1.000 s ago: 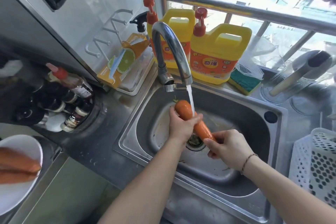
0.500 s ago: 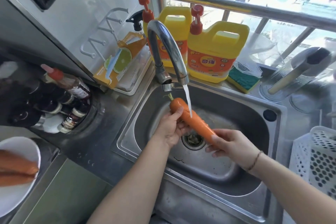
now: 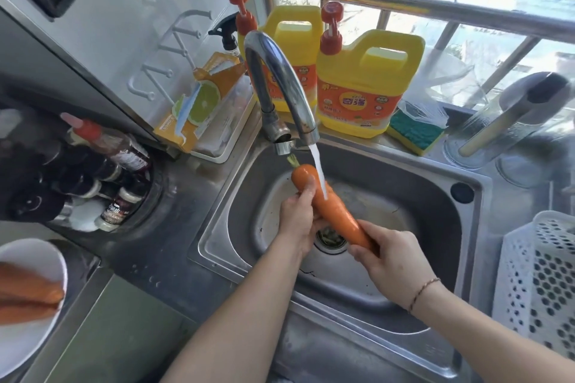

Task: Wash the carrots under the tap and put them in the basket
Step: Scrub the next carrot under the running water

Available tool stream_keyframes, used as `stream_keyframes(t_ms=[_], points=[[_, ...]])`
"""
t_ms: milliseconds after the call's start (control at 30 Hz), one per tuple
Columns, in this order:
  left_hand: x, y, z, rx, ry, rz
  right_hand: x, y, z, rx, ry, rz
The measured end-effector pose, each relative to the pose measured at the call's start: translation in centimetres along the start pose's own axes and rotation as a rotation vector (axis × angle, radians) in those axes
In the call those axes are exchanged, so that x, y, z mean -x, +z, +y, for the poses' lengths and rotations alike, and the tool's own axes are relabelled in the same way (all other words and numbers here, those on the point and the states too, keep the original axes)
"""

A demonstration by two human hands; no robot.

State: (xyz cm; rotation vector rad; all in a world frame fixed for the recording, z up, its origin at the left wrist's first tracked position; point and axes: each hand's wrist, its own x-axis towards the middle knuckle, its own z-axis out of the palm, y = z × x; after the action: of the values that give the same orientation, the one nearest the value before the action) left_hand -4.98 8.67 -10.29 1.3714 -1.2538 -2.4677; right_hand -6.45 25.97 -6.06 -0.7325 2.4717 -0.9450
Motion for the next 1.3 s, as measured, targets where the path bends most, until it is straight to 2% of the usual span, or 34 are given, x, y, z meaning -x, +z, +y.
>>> stream_keyframes(t_ms=[100,200,300,467,567,700,767,867,933,1133,1200,1300], points=[[-0.2,-0.6,0.0,0.044,0.005,-0.045,-0.8,-0.7,-0.1,-0.161,0.126,-0.109],[0.2,-0.8,-0.8,0.033,0.05,-0.182,-1.4,-1.0,0.5,-0.085,0.142,-0.086],[-0.1,-0.7,-0.6,0.0,0.009,-0.205,-0.5,-0.1,0.6,0.086,0.001,0.065],[-0.2,0.7,0.3,-0.03,-0.159,0.025,0.3,2.2,2.0,0.438,-0.329,0.249],[0.2,1.0,-0.2,-0.052,-0.138,-0.007,-0.2,2.7,2.4,0.498,-0.321,0.285],[0.5,-0.1,-0.7,-0.116,-0.084,-0.183,-0.2,2.5,2.4,0.324,-0.217,0.262],[0.5,-0.7,0.1,-0.117,-0.09,-0.224,-0.4,1.9,2.6,0.262,-0.242,0.251],[-0.1,-1.9,1.8,0.042,-0.106,-0.144,-0.8,0.3,3.1,0.168,-0.274,0.189],[-0.5,-2.7,2.6,0.067,-0.075,-0.096,-1.1,-0.8,3.4,0.087,-0.251,0.118],[-0.2,-4.5,3.6,0.199,-0.013,-0.121,-2.8,-1.5,2.3,-0.433,0.176,-0.029],[0.2,-5.2,3.9,0.162,0.005,-0.11,-3.2,-1.5,2.1,-0.481,0.249,-0.004],[1.3,-6.4,4.0,0.017,0.028,-0.075,-3.4,-1.8,2.2,-0.373,0.309,-0.045]])
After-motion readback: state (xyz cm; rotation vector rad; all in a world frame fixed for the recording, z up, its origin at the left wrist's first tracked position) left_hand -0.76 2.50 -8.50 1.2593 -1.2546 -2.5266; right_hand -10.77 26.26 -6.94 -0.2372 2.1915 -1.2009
